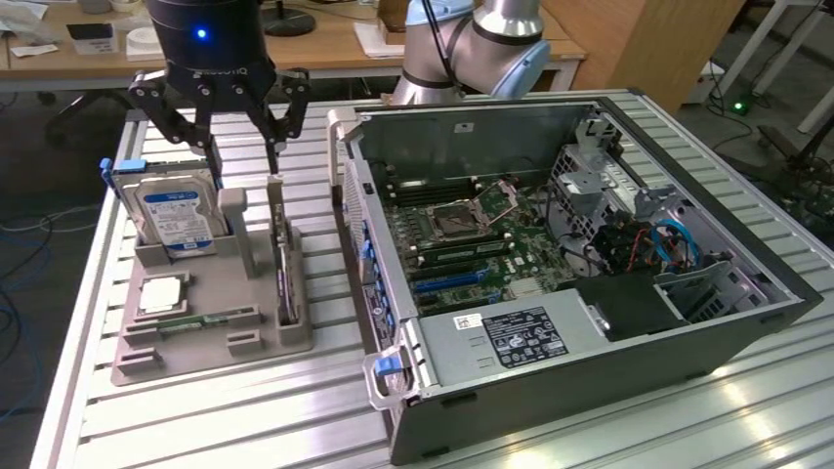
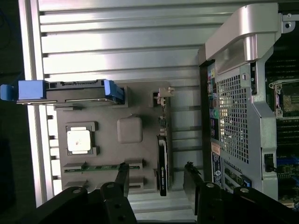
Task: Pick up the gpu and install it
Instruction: 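Pick up the gpu and move the gpu toward the slot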
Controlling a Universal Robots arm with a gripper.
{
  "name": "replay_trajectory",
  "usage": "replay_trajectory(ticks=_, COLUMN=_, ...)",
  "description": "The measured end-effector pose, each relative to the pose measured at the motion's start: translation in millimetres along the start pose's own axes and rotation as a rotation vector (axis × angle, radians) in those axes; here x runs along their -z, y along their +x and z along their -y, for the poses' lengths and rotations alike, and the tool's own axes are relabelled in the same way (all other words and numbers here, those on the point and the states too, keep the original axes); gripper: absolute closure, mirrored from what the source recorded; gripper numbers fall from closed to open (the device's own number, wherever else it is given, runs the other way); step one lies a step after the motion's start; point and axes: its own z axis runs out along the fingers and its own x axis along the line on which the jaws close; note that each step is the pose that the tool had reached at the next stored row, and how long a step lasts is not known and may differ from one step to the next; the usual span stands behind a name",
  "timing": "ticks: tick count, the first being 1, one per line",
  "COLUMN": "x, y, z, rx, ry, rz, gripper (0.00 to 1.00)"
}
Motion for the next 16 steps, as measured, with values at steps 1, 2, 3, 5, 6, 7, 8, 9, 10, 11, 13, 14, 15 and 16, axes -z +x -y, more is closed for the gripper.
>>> replay_trajectory(ticks=1, x=0.0, y=0.0, z=0.0, rx=0.000, ry=0.0000, rz=-0.0001, gripper=0.41)
replay_trajectory(ticks=2, x=0.0, y=0.0, z=0.0, rx=0.000, ry=0.0000, rz=0.0000, gripper=0.41)
replay_trajectory(ticks=3, x=0.0, y=0.0, z=0.1, rx=0.001, ry=0.0000, rz=0.0000, gripper=0.41)
replay_trajectory(ticks=5, x=-0.1, y=0.0, z=0.5, rx=0.005, ry=-0.0001, rz=-0.0002, gripper=0.41)
replay_trajectory(ticks=6, x=-0.2, y=0.0, z=0.6, rx=0.008, ry=0.0000, rz=-0.0004, gripper=0.41)
replay_trajectory(ticks=7, x=-0.3, y=0.0, z=0.7, rx=0.010, ry=0.0000, rz=-0.0006, gripper=0.41)
replay_trajectory(ticks=8, x=-0.4, y=0.0, z=0.8, rx=0.013, ry=0.0000, rz=-0.0007, gripper=0.41)
replay_trajectory(ticks=9, x=-0.6, y=0.0, z=0.9, rx=0.015, ry=0.0000, rz=-0.0008, gripper=0.41)
replay_trajectory(ticks=10, x=-0.7, y=-0.1, z=1.1, rx=0.016, ry=-0.0001, rz=-0.0008, gripper=0.41)
replay_trajectory(ticks=11, x=-1.0, y=-0.1, z=1.1, rx=0.017, ry=-0.0001, rz=-0.0008, gripper=0.41)
replay_trajectory(ticks=13, x=-1.5, y=-0.1, z=1.2, rx=0.019, ry=-0.0002, rz=-0.0009, gripper=0.41)
replay_trajectory(ticks=14, x=-1.7, y=-0.1, z=1.2, rx=0.020, ry=-0.0002, rz=-0.0010, gripper=0.41)
replay_trajectory(ticks=15, x=-2.2, y=-0.1, z=1.3, rx=0.020, ry=-0.0002, rz=-0.0009, gripper=0.41)
replay_trajectory(ticks=16, x=-2.6, y=-0.1, z=1.3, rx=0.021, ry=0.0001, rz=-0.0010, gripper=0.41)
